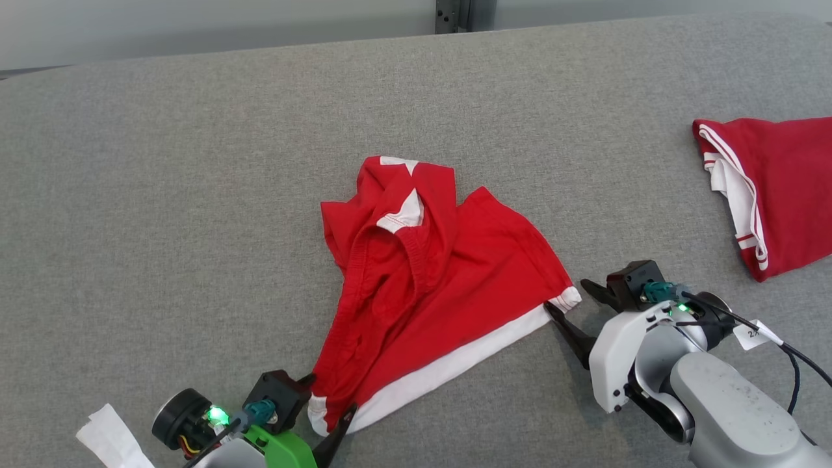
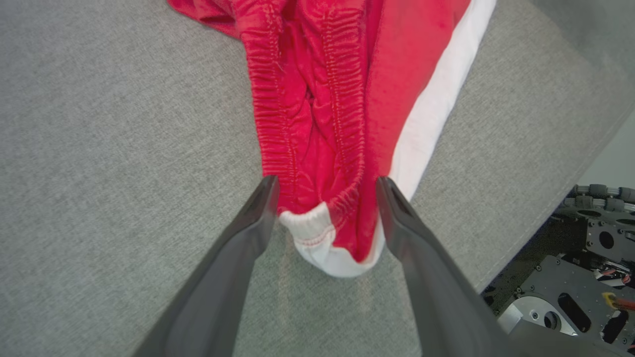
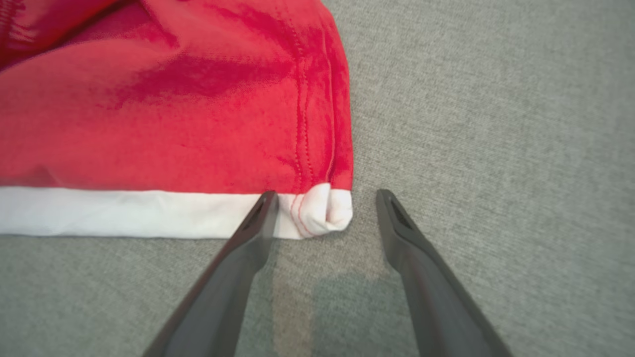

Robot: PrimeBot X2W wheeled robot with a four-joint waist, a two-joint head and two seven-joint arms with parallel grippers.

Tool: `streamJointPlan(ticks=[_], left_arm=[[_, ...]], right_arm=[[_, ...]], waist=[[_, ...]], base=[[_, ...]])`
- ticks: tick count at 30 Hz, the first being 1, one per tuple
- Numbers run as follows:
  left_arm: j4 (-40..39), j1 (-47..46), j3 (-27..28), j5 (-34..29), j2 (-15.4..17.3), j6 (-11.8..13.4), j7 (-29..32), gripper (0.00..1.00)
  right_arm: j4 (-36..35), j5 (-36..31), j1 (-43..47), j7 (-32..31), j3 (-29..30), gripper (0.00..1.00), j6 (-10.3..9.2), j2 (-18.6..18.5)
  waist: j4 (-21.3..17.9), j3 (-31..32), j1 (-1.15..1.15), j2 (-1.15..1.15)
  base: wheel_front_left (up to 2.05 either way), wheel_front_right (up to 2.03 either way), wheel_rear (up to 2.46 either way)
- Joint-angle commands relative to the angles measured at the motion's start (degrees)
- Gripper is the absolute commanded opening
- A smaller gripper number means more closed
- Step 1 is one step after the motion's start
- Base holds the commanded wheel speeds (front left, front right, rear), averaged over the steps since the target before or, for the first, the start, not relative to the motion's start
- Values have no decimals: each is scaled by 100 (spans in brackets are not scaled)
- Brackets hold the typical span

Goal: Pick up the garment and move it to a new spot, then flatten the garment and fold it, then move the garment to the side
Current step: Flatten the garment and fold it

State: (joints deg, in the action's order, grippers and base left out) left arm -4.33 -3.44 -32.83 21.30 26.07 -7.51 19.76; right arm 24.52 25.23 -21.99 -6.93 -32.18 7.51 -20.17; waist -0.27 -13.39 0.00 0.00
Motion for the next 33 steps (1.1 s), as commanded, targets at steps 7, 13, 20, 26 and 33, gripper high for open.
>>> streamJointPlan(ticks=[7,13,20,26,33], left_arm=[[-100,8,8,131,164,11,176,99],[-112,50,-10,238,187,35,273,67],[58,111,-64,447,127,28,268,0],[-415,260,467,1142,-62,162,-198,0],[-2017,383,1468,2152,-227,424,-654,0]], right_arm=[[151,144,-142,113,-148,100,-6,-35],[224,312,-250,25,-372,100,-3,-30],[56,940,-205,-307,-881,0,17,-118],[-829,1954,-206,250,-250,0,-2,-545],[-2538,2960,235,481,1280,0,-2,-1396]], waist=[[-20,-49,0,0],[16,-126,0,0],[33,-137,0,0],[-48,-104,0,0],[-153,-219,0,0]], base=[[0,0,0],[0,0,0],[0,0,0],[0,0,0],[0,0,0]])
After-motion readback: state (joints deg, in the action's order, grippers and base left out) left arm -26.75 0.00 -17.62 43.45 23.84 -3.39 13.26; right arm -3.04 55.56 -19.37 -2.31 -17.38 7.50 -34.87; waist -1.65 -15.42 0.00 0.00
